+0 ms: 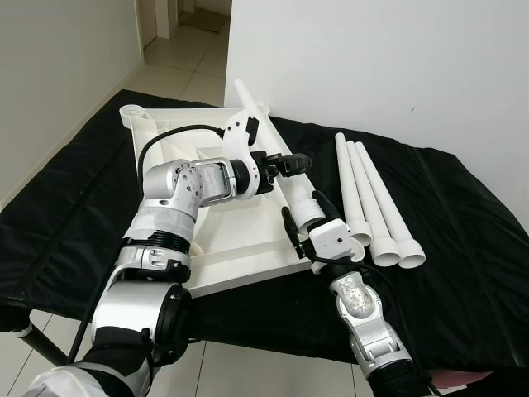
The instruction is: Building children table
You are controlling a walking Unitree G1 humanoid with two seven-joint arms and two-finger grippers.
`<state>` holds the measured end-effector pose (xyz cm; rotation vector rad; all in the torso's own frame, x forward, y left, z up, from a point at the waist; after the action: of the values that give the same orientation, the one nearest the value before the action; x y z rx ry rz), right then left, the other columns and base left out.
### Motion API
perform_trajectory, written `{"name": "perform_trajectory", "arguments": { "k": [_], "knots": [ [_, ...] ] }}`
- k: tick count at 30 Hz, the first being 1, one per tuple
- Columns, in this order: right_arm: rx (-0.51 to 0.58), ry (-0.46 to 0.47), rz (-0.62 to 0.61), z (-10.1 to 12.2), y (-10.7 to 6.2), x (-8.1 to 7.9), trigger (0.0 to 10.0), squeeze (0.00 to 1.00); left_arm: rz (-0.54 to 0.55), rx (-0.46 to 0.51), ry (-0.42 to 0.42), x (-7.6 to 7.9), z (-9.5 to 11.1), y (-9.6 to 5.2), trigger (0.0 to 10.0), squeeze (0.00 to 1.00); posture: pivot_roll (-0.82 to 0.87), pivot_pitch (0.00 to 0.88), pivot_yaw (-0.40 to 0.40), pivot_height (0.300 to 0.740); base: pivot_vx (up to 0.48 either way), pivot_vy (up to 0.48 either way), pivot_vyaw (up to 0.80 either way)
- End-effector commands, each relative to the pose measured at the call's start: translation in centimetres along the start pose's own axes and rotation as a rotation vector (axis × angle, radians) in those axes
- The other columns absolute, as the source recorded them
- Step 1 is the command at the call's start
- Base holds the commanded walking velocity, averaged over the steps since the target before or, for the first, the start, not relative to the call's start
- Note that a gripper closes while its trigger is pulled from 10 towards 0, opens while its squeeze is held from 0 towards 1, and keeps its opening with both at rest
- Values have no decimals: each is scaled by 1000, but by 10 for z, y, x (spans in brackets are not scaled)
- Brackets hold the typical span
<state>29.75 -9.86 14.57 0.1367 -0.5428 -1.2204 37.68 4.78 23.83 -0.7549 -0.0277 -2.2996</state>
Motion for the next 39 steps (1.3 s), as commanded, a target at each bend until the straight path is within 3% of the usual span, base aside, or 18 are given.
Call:
{"name": "perform_trajectory", "arguments": {
  "k": [1,17,24,33,34,35,36,37,39],
  "knots": [
    [33,-24,-19,4,0,6,10000,0,-2,-22,-13,-1,-3,1,10000,0,10,0,-102,740,0,0,0],
    [86,-4,52,13,-2,-10,10000,0,16,-47,-22,-5,-10,9,10000,0,3,0,-97,740,0,0,0],
    [111,4,104,18,-8,-18,10000,0,23,-9,-58,-6,1,13,10000,0,1,0,-97,740,0,0,0],
    [100,-25,130,14,-17,-17,10000,0,68,76,-95,-19,25,2,10000,0,0,0,-89,740,0,0,0],
    [96,-28,135,14,-19,-16,10000,0,77,95,-102,-22,30,0,8824,0,1,0,-88,740,0,0,0],
    [96,-28,135,14,-19,-16,10000,0,77,95,-102,-22,30,0,8824,0,1,0,-88,740,0,0,0],
    [93,-28,142,13,-20,-16,10000,0,82,112,-113,-25,34,-3,3373,0,1,0,-88,740,0,0,0],
    [93,-31,147,13,-21,-16,10000,0,83,126,-124,-26,37,-4,0,0,4,0,-89,740,0,0,0],
    [93,-32,149,13,-21,-16,10000,0,82,135,-132,-27,39,-5,0,0,4,0,-89,740,0,0,0]
  ]
}}
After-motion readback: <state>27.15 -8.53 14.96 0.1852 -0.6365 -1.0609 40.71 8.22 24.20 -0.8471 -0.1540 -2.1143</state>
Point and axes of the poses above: a point about 5 cm out from each wrist's last joint towards the gripper, its own y axis pointing out of the wrist towards the gripper, its own z axis along the axis of the wrist's last joint, x = y × z, the point moved 1 cm from there along y, pointing out of the wrist towards the gripper, and after that the axes turned 2 degrees about y, right-handed, at the moved point
